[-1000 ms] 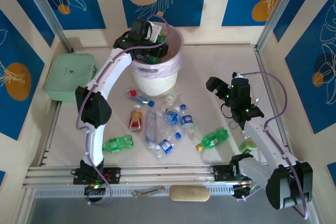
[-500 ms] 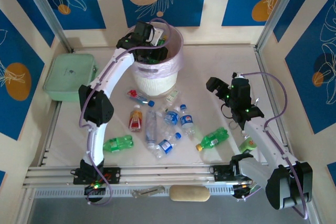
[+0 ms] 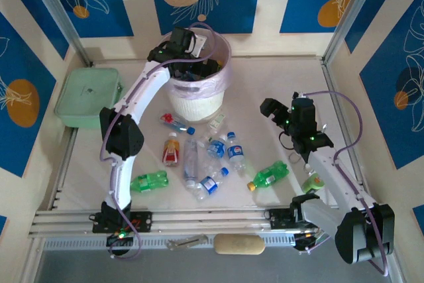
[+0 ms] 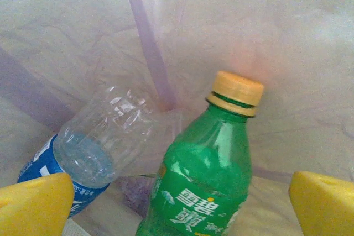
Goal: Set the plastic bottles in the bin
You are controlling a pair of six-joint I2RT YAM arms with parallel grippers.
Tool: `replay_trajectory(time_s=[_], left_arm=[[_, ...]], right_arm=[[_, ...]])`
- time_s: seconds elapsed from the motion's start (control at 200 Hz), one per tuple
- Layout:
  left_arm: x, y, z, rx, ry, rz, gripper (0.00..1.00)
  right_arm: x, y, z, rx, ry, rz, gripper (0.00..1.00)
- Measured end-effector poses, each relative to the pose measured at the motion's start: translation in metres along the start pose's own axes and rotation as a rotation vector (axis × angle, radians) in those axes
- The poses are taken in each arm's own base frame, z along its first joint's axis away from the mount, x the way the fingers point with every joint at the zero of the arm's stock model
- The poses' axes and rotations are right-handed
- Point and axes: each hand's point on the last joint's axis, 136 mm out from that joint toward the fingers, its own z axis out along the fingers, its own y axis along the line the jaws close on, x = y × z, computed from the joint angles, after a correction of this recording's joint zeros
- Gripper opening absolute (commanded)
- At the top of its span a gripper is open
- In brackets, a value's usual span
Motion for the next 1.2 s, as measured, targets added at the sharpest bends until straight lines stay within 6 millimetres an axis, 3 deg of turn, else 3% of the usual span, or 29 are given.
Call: replay_trajectory(time_s=[0.18, 0.36, 0.51, 0.57, 0.725, 0.805, 0.925, 1.015, 1.195], left_arm=[[-0.011, -0.007, -0.021, 0.015, -0.048, -0.014, 0.99], [-0.023, -0.026, -0.088, 0.044, -0.202, -0.022, 0.99], [-0.014, -0.034, -0.144, 0.056, -0.363, -0.049, 0.99], [-0.001, -0.032, -0.157, 0.047, -0.409, -0.068, 0.99], [0.04, -0.02, -0.168, -0.004, -0.49, -0.106, 0.99], [0.064, -0.012, -0.174, -0.038, -0.506, -0.137, 0.99], [0.116, 0.005, -0.165, -0.116, -0.442, -0.183, 0.99], [0.144, 0.015, -0.162, -0.162, -0.413, -0.213, 1.0], [0.158, 0.024, -0.172, -0.207, -0.446, -0.256, 0.99]], right_arm=[[-0.001, 0.001, -0.004, 0.024, 0.027, 0.0, 0.99], [0.009, 0.001, -0.008, 0.087, 0.118, -0.024, 0.99], [0.04, 0.005, -0.011, 0.156, 0.27, -0.084, 0.99], [0.059, 0.001, -0.014, 0.195, 0.341, -0.107, 0.99], [0.106, -0.022, -0.035, 0.341, 0.514, -0.128, 0.99], [0.119, -0.037, -0.048, 0.421, 0.561, -0.111, 0.99], [0.134, -0.064, -0.068, 0.549, 0.619, -0.077, 0.99], [0.143, -0.081, -0.085, 0.629, 0.649, -0.051, 0.99], [0.161, -0.102, -0.108, 0.726, 0.685, 0.01, 0.99]])
